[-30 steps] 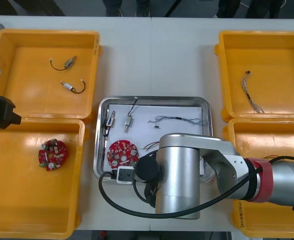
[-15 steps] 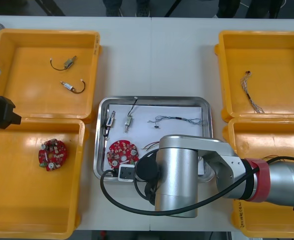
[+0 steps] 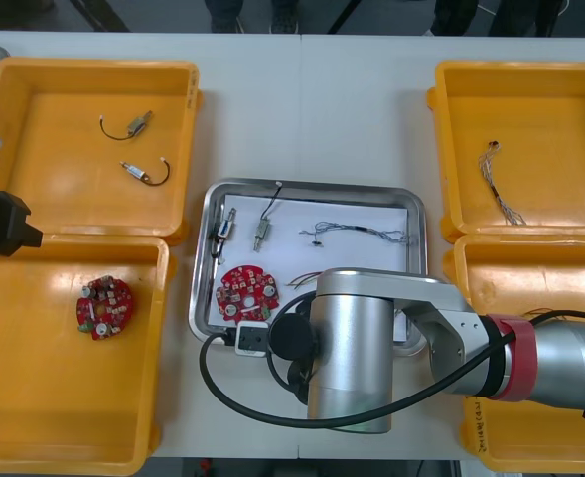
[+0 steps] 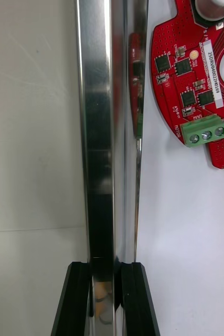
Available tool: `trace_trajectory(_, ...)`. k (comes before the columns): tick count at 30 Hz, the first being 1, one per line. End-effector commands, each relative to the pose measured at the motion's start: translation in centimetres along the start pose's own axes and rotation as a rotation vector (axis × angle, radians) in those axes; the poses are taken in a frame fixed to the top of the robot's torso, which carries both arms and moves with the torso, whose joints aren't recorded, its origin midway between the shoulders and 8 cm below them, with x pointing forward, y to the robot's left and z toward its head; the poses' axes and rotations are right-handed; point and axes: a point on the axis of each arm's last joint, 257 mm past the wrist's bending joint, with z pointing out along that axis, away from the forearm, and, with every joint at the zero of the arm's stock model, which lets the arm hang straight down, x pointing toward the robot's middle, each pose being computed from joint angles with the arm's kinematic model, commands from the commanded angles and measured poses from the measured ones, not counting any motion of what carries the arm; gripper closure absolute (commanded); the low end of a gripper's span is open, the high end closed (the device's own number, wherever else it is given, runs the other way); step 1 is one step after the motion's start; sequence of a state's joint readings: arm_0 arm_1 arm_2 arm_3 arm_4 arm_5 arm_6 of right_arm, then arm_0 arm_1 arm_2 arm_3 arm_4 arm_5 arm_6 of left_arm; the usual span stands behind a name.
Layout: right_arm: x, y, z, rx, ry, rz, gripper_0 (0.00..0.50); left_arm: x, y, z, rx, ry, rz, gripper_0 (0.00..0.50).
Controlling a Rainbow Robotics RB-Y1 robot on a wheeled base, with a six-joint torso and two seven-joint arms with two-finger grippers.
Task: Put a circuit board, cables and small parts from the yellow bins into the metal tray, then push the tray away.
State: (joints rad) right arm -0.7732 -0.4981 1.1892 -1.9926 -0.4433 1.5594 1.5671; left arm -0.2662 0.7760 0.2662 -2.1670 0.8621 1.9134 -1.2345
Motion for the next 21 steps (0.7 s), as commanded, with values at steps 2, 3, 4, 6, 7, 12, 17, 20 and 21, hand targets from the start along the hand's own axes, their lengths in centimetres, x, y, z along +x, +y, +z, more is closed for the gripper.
trace_trajectory(2,-1.0,-1.5,-0.9,0.051,-0.011,-0.026,0.500,-0.4,1.9,-1.5,-0.060,-0.027,0.103,0.000)
trace_trajectory(3,-1.0,-1.4,-0.9,0.051,-0.012,-0.029,0.500,-0.4,1.9,-1.5,-0.060,-0.027,0.103,0.000)
trace_trajectory(4,-1.0,-1.6,-1.0,0.057,-0.011,-0.037,0.500,-0.4,1.9,-1.5,-0.060,-0.027,0.103,0.000)
trace_trajectory(6,-0.8,-1.9,-1.0,0.066,-0.006,-0.043,0.500,-0.4,1.9,-1.5,-0.060,-0.027,0.103,0.000)
trace_trajectory(7,-0.8,-2.0,-1.0,0.067,-0.005,-0.042,0.500,-0.4,1.9,-1.5,-0.060,-0.027,0.103,0.000)
trace_trajectory(12,-0.7,-2.9,-1.2,0.086,-0.002,-0.047,0.500,-0.4,1.9,-1.5,-0.060,-0.027,0.103,0.000)
trace_trajectory(17,-0.9,-3.8,-1.6,0.107,-0.001,-0.060,0.500,-0.4,1.9,-1.5,-0.060,-0.027,0.103,0.000)
trace_trajectory(20,-0.8,-4.1,-1.7,0.114,0.000,-0.060,0.500,-0.4,1.9,-1.5,-0.060,-0.027,0.103,0.000)
trace_trajectory(21,-0.8,-4.6,-1.8,0.124,0.000,-0.063,0.500,-0.4,1.9,-1.5,-0.060,-0.027,0.103,0.000)
